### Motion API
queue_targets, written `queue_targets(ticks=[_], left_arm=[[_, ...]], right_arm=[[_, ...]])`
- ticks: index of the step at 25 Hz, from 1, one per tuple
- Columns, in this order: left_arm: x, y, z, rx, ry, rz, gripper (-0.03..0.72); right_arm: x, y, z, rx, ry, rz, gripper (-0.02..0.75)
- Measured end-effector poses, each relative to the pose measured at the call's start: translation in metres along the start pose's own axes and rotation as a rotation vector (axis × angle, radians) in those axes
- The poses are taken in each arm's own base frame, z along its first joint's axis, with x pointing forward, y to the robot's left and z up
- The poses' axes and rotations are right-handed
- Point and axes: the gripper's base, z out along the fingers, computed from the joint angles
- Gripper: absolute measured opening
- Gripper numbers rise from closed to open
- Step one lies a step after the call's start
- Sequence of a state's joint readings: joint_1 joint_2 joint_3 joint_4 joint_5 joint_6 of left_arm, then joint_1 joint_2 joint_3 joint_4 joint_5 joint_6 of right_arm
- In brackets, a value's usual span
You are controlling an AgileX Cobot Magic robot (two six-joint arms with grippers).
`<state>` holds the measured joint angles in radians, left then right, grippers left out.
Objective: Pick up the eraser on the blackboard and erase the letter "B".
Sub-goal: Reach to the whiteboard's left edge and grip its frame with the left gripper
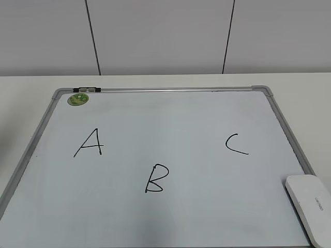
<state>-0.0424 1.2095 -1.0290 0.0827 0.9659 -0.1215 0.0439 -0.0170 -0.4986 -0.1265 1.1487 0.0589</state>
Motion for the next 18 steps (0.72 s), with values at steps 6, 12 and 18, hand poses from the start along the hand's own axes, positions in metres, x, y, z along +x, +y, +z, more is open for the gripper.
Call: queue_targets(ticks=[6, 12, 18], left_arm=[[-0.046, -0.007, 0.049, -0.001, 0.083, 0.003, 0.241], [-0.073, -0.014, 0.102, 0.001, 0.166, 0.001, 0.241], [-0.093, -0.022, 0.141, 0.036, 0.228, -0.031, 0.241]], right_arm=[[0.000, 0.000, 0.000, 0.000, 0.000, 0.000, 0.536], [0.000, 0.000, 0.000, 0.000, 0.000, 0.000, 0.536], [0.000, 0.000, 0.000, 0.000, 0.000, 0.000, 0.536]])
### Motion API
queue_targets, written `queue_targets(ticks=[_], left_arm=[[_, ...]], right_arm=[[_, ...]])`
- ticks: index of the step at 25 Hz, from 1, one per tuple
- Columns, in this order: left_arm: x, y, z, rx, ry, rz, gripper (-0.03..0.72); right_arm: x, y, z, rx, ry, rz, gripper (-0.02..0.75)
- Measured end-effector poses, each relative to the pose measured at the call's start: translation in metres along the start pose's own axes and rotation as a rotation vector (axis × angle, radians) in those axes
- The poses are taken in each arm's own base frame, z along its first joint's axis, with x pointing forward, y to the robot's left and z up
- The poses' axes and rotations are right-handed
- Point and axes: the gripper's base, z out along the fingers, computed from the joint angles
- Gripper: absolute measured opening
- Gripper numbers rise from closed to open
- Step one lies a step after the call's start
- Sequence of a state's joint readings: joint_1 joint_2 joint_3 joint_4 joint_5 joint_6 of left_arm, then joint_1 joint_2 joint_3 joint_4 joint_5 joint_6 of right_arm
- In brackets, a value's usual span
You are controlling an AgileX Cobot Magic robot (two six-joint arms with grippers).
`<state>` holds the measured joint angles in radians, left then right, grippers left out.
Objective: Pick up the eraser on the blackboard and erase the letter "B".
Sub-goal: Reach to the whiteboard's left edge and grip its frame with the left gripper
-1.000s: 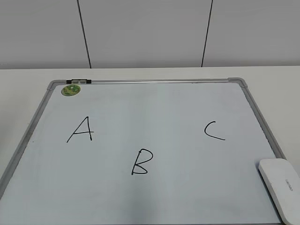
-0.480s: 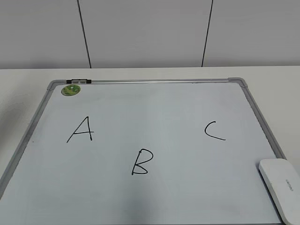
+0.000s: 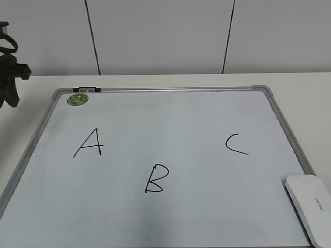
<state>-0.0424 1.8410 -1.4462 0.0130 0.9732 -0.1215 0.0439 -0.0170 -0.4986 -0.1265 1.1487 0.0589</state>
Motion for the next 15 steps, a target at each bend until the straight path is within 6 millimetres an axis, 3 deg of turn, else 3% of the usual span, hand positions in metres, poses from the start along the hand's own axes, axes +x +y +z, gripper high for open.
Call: queue_targets(ticks=[15], left_arm=[[0.006, -0.001, 0.096, -0.012, 0.228, 0.027, 0.242]], right_arm=[[0.000, 0.000, 0.000, 0.000, 0.000, 0.000, 0.536]])
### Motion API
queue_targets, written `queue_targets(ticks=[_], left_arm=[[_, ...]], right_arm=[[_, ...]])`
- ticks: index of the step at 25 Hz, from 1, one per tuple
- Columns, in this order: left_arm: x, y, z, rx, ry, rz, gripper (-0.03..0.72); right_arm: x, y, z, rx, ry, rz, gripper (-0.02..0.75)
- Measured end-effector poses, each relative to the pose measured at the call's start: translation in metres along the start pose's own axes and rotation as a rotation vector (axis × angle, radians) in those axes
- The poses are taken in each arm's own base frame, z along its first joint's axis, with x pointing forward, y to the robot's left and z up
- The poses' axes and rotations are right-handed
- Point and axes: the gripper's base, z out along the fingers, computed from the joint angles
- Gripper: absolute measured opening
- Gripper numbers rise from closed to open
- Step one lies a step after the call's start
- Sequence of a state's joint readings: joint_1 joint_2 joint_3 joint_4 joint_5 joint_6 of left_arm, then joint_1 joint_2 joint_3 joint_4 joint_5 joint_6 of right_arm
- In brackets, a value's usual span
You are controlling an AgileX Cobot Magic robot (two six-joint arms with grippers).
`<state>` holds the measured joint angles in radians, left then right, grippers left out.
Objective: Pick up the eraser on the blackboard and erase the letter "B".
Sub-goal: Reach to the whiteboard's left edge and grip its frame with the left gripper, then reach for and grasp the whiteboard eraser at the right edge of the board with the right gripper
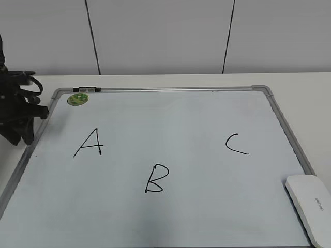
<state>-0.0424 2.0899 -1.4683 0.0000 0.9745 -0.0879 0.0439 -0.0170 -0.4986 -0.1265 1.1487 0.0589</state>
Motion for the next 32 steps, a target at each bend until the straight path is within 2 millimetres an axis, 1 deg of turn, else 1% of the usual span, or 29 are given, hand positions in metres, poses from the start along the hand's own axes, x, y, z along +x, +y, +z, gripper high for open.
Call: queue_targets(ticks=[7, 12, 14, 15, 17, 18, 23, 25, 28, 32], left_arm=[[-0.002, 0.000, 0.021, -0.003, 0.034, 0.001, 0.242], [-0.003, 0.000, 0.021, -0.003, 0.031, 0.002, 0.233], [-0.003, -0.001, 0.021, 0.002, 0.032, 0.000, 0.186], [-0.003, -0.001, 0.021, 0.003, 0.032, -0.001, 0.152], [-0.003, -0.001, 0.021, 0.005, 0.032, -0.002, 0.051], [-0.003, -0.001, 0.021, 0.003, 0.032, -0.001, 0.028], [-0.003, -0.001, 0.021, 0.005, 0.032, -0.002, 0.019], [-0.003, -0.001, 0.021, 0.005, 0.032, -0.002, 0.019], [-0.003, -0.001, 0.021, 0.005, 0.032, -0.002, 0.019], [-0.003, -0.001, 0.021, 0.003, 0.032, -0.001, 0.019]], right_arm=[[0.000, 0.000, 0.000, 0.000, 0.000, 0.000, 0.536], [0.000, 0.000, 0.000, 0.000, 0.000, 0.000, 0.536], [0.000, 0.000, 0.000, 0.000, 0.000, 0.000, 0.536], [0.000, 0.000, 0.000, 0.000, 0.000, 0.000, 0.536], [0.000, 0.000, 0.000, 0.000, 0.000, 0.000, 0.536], [0.000, 0.000, 0.000, 0.000, 0.000, 0.000, 0.536], [0.000, 0.000, 0.000, 0.004, -0.002, -0.002, 0.536], [-0.006, 0.000, -0.002, 0.003, -0.017, -0.002, 0.536], [-0.025, 0.000, 0.003, 0.001, 0.012, -0.003, 0.536], [-0.056, 0.003, 0.025, -0.002, 0.116, -0.019, 0.536]])
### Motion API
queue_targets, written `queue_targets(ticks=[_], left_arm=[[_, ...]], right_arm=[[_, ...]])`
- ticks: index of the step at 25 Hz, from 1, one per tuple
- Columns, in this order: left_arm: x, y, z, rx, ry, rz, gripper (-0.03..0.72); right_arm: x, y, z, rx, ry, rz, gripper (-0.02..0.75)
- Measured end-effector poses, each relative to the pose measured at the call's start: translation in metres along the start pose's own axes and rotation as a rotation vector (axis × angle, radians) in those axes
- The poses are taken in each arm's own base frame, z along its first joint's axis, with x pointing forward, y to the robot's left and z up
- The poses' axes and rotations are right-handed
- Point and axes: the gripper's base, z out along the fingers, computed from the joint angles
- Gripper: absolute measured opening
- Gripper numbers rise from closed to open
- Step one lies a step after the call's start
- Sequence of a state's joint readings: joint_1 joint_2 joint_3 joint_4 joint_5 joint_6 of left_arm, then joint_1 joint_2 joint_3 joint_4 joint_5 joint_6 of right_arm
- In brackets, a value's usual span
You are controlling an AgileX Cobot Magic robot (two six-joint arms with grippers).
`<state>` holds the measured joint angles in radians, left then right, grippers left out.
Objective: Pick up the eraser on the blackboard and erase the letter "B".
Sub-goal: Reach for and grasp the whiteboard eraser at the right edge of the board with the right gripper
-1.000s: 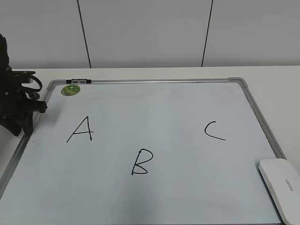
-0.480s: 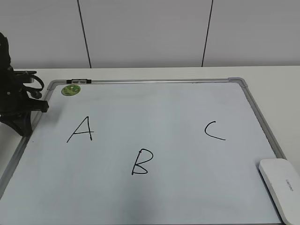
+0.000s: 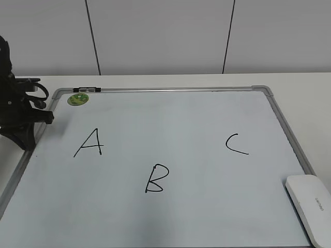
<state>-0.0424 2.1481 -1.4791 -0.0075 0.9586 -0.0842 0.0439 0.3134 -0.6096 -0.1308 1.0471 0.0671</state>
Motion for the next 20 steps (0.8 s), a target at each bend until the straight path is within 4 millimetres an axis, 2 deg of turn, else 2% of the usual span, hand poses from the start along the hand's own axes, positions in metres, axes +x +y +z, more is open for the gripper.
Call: queue_targets(ticks=[4, 12, 16, 20], left_arm=[[0.000, 0.000, 0.000, 0.000, 0.000, 0.000, 0.019], [0.000, 0.000, 0.000, 0.000, 0.000, 0.000, 0.019], [0.000, 0.000, 0.000, 0.000, 0.000, 0.000, 0.019], [0.000, 0.000, 0.000, 0.000, 0.000, 0.000, 0.019]], right_arm=[[-0.025, 0.010, 0.037, -0.058, 0.168, 0.019, 0.536], [-0.051, 0.029, 0.104, -0.165, 0.485, 0.068, 0.536], [-0.059, 0.035, 0.136, -0.187, 0.619, 0.053, 0.546], [-0.052, 0.045, 0.162, -0.198, 0.726, 0.014, 0.558]])
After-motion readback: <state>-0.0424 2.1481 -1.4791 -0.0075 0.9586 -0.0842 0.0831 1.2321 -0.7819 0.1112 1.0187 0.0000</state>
